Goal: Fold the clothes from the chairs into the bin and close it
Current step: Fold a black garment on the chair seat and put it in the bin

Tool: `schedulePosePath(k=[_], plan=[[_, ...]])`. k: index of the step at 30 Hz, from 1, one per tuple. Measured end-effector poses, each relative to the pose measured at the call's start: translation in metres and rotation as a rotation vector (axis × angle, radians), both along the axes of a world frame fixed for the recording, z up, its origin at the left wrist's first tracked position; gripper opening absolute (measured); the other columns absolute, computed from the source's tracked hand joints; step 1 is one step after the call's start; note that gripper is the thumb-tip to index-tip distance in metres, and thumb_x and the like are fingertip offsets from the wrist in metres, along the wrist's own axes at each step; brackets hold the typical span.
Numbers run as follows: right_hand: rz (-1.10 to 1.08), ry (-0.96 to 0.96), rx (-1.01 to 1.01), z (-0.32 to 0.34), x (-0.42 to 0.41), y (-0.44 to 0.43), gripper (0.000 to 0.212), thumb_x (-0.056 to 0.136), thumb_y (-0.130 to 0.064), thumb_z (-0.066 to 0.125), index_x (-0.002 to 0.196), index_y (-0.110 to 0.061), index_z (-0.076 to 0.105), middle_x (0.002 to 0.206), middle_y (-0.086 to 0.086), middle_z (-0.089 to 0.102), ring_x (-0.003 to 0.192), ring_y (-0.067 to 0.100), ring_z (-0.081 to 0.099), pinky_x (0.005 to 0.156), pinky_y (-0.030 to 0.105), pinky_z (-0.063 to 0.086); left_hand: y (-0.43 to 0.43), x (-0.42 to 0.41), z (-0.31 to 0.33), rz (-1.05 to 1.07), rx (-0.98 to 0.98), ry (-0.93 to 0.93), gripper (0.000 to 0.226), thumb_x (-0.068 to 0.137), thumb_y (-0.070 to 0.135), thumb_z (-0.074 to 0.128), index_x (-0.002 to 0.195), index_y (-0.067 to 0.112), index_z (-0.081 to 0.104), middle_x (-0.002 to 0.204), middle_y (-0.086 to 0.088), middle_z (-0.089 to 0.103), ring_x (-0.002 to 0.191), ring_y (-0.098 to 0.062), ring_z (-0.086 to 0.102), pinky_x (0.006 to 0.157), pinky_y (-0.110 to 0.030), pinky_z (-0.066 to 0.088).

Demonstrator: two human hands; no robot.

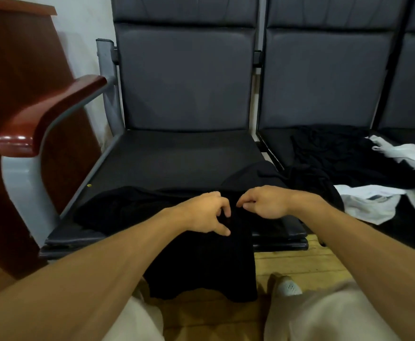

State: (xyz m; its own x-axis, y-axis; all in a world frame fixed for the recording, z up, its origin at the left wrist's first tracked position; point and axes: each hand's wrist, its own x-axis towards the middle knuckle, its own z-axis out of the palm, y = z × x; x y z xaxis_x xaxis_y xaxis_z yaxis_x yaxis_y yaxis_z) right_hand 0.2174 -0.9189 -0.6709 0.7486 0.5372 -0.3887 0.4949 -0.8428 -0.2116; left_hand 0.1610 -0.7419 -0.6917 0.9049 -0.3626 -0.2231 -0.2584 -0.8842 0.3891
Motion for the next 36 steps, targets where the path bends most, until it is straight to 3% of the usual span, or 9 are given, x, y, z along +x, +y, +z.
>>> schedulePosePath(k=[5, 12, 16, 19, 23, 26, 28, 31, 36], plan=[[-0.015, -0.039, 0.037, -0.008, 0.012, 0.008, 0.038, 0.104, -0.026, 0.036, 0.138, -0.023, 0.051, 0.144, -0.001, 0.049, 0.135, 0.019, 0.041, 0.112, 0.031, 0.031, 0.013, 0.005, -0.006, 0.006, -0.137, -0.018, 0.010, 0.085, 0.022, 0.072, 0.086, 0.027, 0.063, 0.096, 0.009, 0.054, 0.084, -0.005, 0.055, 0.075, -0.019, 0.046], [-0.104, -0.119, -0.056, -0.022, 0.034, 0.029, 0.050, 0.104, -0.031, 0.032, 0.153, -0.025, 0.022, 0.161, 0.000, 0.016, 0.149, 0.020, 0.011, 0.118, 0.048, -0.003, 0.026, -0.009, 0.001, -0.129, -0.094, -0.005, 0.010, 0.087, 0.013, 0.069, 0.089, 0.022, 0.066, 0.099, 0.006, 0.054, 0.095, -0.007, 0.052, 0.085, -0.024, 0.045], [-0.180, -0.144, -0.045, -0.026, 0.043, 0.034, 0.051, 0.104, -0.026, 0.032, 0.153, -0.023, 0.020, 0.161, 0.004, 0.015, 0.149, 0.021, 0.008, 0.118, 0.049, -0.007, 0.034, -0.019, 0.003, -0.188, -0.083, 0.039, 0.012, 0.087, 0.019, 0.070, 0.090, 0.031, 0.065, 0.107, 0.008, 0.053, 0.104, -0.004, 0.048, 0.096, -0.027, 0.042], [-0.184, -0.143, -0.006, -0.026, 0.045, 0.036, 0.051, 0.102, -0.029, 0.040, 0.151, -0.024, 0.027, 0.159, 0.004, 0.020, 0.147, 0.024, 0.015, 0.119, 0.049, 0.001, 0.049, -0.025, 0.005, -0.125, -0.136, 0.012, 0.012, 0.090, 0.024, 0.066, 0.100, 0.031, 0.069, 0.110, 0.012, 0.055, 0.107, 0.001, 0.050, 0.102, -0.028, 0.039], [-0.070, -0.257, 0.121, -0.014, 0.035, 0.033, 0.033, 0.094, -0.027, 0.058, 0.127, -0.023, 0.059, 0.137, 0.006, 0.041, 0.131, 0.025, 0.034, 0.111, 0.040, 0.032, 0.073, -0.030, 0.010, 0.015, -0.114, -0.073, 0.021, 0.095, 0.021, 0.059, 0.113, 0.029, 0.066, 0.114, 0.010, 0.054, 0.110, -0.004, 0.048, 0.099, -0.022, 0.038], [0.013, -0.244, 0.248, -0.004, 0.019, 0.027, 0.008, 0.090, -0.019, 0.063, 0.093, -0.024, 0.068, 0.106, -0.003, 0.054, 0.103, 0.013, 0.052, 0.095, 0.029, 0.045, 0.093, -0.036, 0.014, 0.131, -0.023, -0.058, 0.029, 0.096, 0.025, 0.057, 0.125, 0.028, 0.057, 0.117, 0.004, 0.047, 0.114, -0.011, 0.044, 0.101, -0.026, 0.039], [0.059, -0.151, 0.245, 0.001, 0.006, 0.023, 0.011, 0.088, -0.014, 0.063, 0.081, -0.021, 0.069, 0.086, -0.008, 0.065, 0.077, 0.006, 0.063, 0.079, 0.024, 0.051, 0.105, -0.041, 0.020, 0.203, 0.069, 0.070, 0.039, 0.097, 0.034, 0.055, 0.134, 0.029, 0.046, 0.121, 0.001, 0.039, 0.121, -0.016, 0.037, 0.106, -0.031, 0.035], [0.142, -0.082, 0.153, 0.004, -0.014, 0.016, 0.012, 0.090, -0.012, 0.061, 0.088, -0.017, 0.072, 0.081, -0.008, 0.070, 0.072, 0.001, 0.064, 0.071, 0.013, 0.049, 0.109, -0.049, 0.029, 0.234, 0.178, 0.235, 0.047, 0.098, 0.042, 0.049, 0.142, 0.031, 0.037, 0.135, -0.001, 0.032, 0.131, -0.021, 0.031, 0.112, -0.040, 0.031], [0.146, -0.133, 0.071, 0.005, -0.030, 0.009, 0.024, 0.097, -0.019, 0.054, 0.116, -0.022, 0.067, 0.110, -0.006, 0.068, 0.101, 0.006, 0.061, 0.090, 0.019, 0.046, 0.095, -0.051, 0.026, 0.137, 0.303, 0.348, 0.054, 0.103, 0.038, 0.040, 0.152, 0.033, 0.019, 0.159, 0.003, 0.008, 0.146, -0.026, 0.012, 0.118, -0.043, 0.018]])
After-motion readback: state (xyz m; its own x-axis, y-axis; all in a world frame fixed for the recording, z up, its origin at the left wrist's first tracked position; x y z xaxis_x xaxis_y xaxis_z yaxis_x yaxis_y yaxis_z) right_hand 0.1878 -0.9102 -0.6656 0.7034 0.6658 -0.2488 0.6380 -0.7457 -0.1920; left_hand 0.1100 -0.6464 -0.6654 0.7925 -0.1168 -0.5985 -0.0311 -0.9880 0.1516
